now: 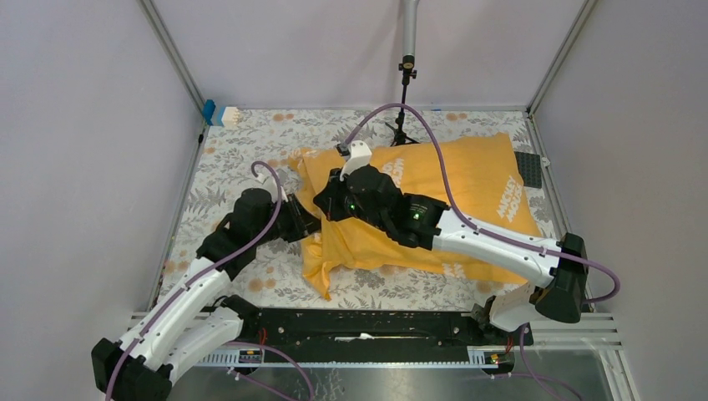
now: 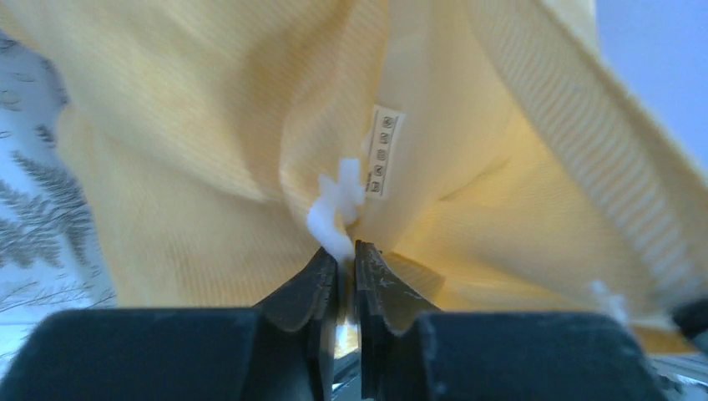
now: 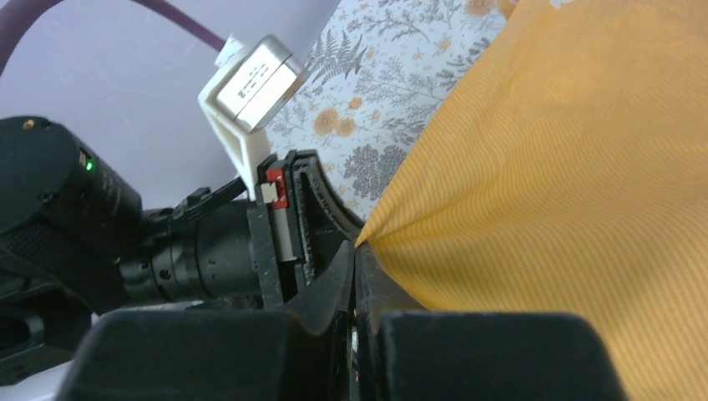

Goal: Put the pillow into the pillowcase

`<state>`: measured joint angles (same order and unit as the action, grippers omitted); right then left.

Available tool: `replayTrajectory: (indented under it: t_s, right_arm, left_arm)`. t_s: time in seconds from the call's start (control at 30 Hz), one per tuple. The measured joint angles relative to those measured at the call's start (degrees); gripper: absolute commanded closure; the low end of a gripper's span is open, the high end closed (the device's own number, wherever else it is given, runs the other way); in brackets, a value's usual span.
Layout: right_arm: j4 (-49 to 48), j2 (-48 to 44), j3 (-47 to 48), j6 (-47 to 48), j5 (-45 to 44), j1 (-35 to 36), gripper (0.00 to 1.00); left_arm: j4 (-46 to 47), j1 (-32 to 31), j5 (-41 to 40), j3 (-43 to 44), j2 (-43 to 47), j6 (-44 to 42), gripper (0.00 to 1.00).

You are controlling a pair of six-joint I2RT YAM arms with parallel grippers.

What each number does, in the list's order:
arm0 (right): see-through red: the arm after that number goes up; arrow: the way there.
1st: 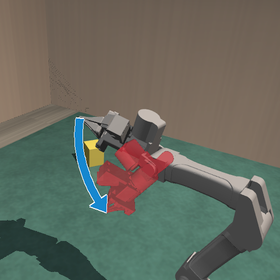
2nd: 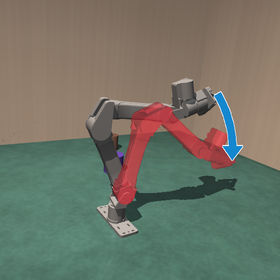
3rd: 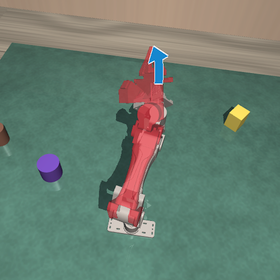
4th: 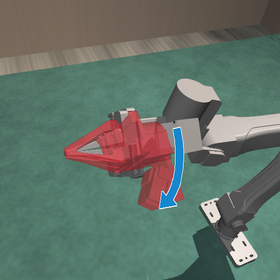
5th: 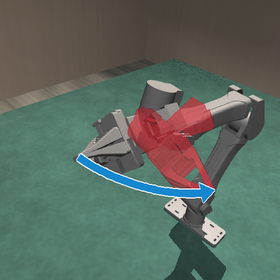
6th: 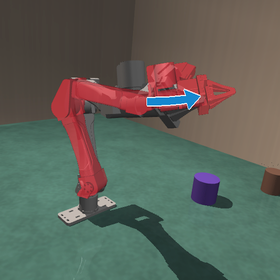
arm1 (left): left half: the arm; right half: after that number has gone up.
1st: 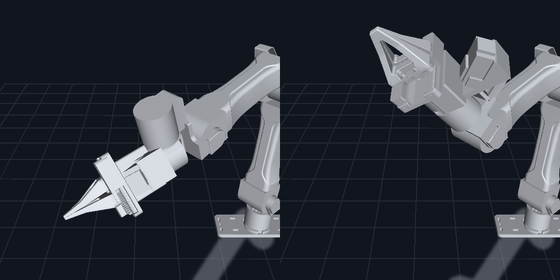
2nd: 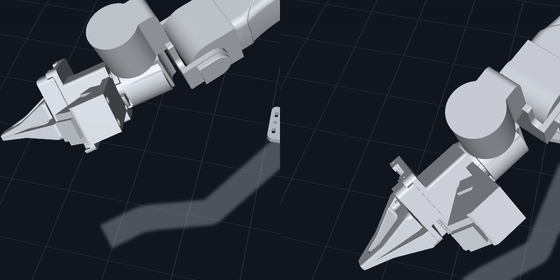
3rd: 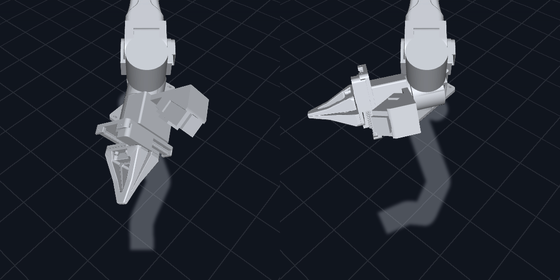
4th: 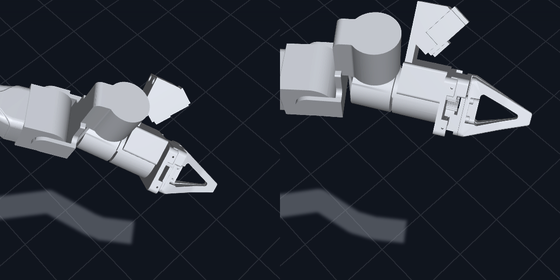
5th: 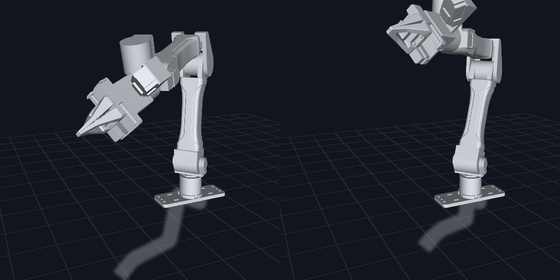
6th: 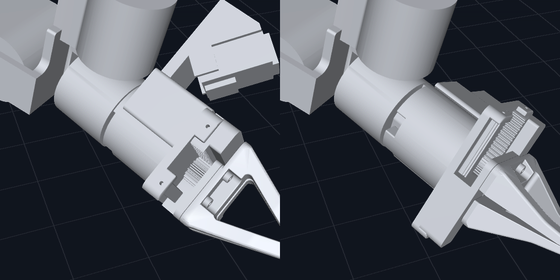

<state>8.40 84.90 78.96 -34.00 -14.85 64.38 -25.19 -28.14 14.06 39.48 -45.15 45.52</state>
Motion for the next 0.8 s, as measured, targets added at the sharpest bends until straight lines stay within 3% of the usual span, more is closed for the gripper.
replayTrajectory:
  t_s: [0.03, 0.27, 0.47, 0.63, 0.8]
  right_arm:
    - [0.0, -0.22, -0.31, -0.24, 0.22, 0.0, 1.0]
    - [-0.09, -0.98, -2.43, -1.51, 2.1, 0.0, 1.0]
    - [-0.11, -1.27, -2.21, -1.95, 2.64, 0.0, 1.0]
    - [1.62, -0.28, 0.31, -1.88, 4.68, 0.07, 1.0]
    - [1.62, 2.1, 1.57, -1.92, 5.55, 0.11, 1.0]
  left_arm:
    - [1.66, -0.04, 1.36, -0.31, -0.55, 0.28, 1.0]
    - [15.74, -0.35, 7.85, -3.21, -3.82, 5.84, 1.0]
    - [29.73, -1.62, 8.52, -10.25, -13.22, 9.46, 0.99]
    - [38.45, -2.58, 6.43, -16.48, -18.75, 11.67, 0.85]
    - [37.62, -3.17, 3.8, -17.77, -14.51, 11.74, 0.69]
